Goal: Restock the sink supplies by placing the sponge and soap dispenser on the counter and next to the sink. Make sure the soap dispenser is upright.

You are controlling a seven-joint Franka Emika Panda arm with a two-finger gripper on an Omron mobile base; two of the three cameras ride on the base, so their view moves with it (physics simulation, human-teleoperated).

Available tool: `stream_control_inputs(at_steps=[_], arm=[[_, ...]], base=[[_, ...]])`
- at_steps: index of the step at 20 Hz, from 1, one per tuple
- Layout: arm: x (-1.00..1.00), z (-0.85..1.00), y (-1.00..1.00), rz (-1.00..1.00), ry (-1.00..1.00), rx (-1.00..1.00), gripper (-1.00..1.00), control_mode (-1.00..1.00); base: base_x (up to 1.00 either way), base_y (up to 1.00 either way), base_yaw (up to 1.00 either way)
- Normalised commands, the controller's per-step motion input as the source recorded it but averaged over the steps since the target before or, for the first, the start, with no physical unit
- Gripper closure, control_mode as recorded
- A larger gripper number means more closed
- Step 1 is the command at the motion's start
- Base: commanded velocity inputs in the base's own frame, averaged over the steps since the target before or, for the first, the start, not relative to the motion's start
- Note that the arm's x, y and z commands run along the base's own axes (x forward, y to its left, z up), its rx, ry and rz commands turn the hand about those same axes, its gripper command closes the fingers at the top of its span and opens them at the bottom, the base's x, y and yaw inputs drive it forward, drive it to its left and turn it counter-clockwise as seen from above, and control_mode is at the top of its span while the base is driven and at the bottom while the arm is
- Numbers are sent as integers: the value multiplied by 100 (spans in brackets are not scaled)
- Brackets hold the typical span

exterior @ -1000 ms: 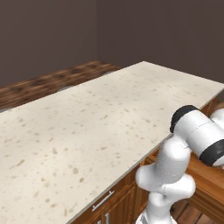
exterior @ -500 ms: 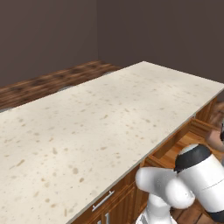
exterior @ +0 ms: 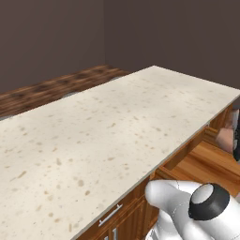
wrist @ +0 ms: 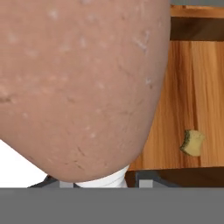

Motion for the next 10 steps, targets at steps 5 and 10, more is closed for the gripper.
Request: stream_control_inputs(at_steps=[5, 10], arm=[[-5, 48, 24, -18, 7, 0, 100, -100], [0, 1, 21, -6, 8, 0, 100, -100]], base=[[0, 0, 0], [0, 0, 0]])
